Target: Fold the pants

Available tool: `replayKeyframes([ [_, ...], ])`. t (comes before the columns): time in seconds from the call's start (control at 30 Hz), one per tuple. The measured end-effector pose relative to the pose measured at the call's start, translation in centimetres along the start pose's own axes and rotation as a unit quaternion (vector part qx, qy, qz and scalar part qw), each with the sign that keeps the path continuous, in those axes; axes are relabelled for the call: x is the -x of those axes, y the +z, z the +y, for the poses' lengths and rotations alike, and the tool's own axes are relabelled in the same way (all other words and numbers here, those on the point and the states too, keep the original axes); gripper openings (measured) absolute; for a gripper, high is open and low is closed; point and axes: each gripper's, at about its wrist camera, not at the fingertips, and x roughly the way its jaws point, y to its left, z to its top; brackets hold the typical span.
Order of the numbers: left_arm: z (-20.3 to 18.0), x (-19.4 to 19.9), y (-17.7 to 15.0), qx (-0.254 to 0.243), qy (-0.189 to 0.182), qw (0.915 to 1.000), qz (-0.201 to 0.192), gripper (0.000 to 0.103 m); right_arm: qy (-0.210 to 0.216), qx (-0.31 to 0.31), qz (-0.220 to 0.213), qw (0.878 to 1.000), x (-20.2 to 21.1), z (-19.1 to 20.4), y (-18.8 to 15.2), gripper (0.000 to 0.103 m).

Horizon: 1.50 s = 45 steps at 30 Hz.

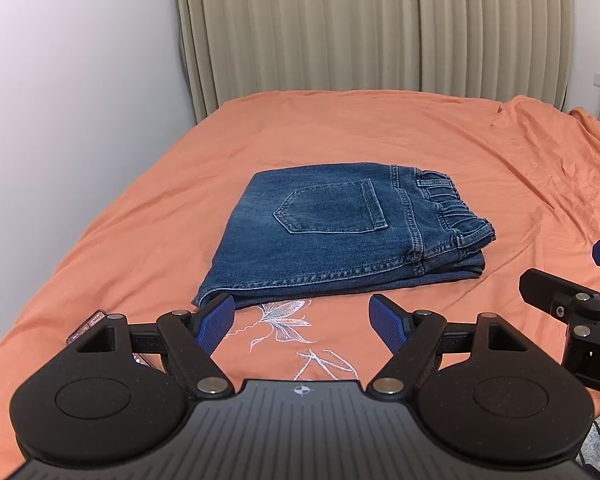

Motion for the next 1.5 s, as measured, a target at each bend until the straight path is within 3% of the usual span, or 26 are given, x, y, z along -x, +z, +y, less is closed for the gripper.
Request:
replayKeyframes([
  [1.5,-0.25,0.48,0.16,-0.006,0.002,1.0,0.0,0.089,0.011,-0.004,-0.004,1.0,0.31,-0.12,0.08,0.081],
])
